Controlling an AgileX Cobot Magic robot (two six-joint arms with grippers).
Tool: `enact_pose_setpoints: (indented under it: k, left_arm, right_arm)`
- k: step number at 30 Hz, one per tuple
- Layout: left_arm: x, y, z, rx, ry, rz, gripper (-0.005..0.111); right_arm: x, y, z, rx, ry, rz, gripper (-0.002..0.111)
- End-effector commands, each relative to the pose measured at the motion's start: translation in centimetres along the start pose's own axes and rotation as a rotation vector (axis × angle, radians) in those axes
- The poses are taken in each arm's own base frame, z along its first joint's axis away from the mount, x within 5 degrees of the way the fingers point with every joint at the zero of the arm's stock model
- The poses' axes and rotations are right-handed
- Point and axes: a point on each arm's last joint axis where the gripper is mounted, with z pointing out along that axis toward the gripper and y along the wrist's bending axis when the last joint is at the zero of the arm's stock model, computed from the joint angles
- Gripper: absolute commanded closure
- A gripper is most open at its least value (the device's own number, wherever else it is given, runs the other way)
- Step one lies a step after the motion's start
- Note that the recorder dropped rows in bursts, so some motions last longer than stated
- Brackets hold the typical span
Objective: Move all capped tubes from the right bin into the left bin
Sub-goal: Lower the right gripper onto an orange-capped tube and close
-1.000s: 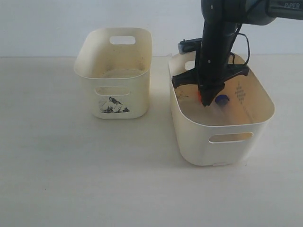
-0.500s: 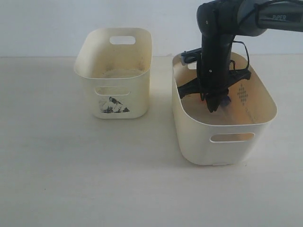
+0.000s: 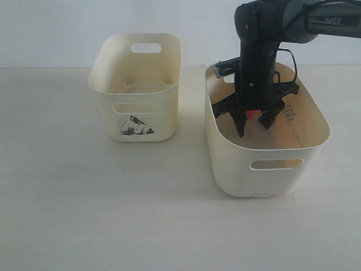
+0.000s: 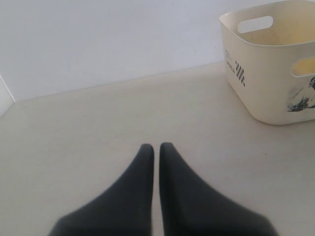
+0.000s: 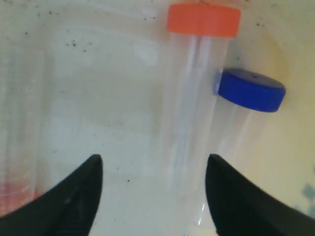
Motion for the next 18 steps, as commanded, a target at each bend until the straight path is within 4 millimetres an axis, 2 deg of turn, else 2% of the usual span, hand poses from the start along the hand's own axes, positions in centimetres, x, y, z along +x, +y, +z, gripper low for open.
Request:
enact_pose_setpoints:
  k: [1,13,18]
  left_arm:
    - [-0.2,0.0,0.0,0.002,-0.013,-0.017,0.102]
    - [-0.2,0.0,0.0,0.002,-0.013,-0.017,0.102]
    - [-0.2,0.0,0.0,0.002,-0.013,-0.017,0.102]
  right_arm:
    - [0.0,-0.3,-0.1,0.015,-0.004,-0.001,0.041]
    - [0.0,-0.2,0.1,0.007,-0.002,0.027,0.041]
    - [-0.1,0.1,2.3,0.012,0.053,0.030,0.041]
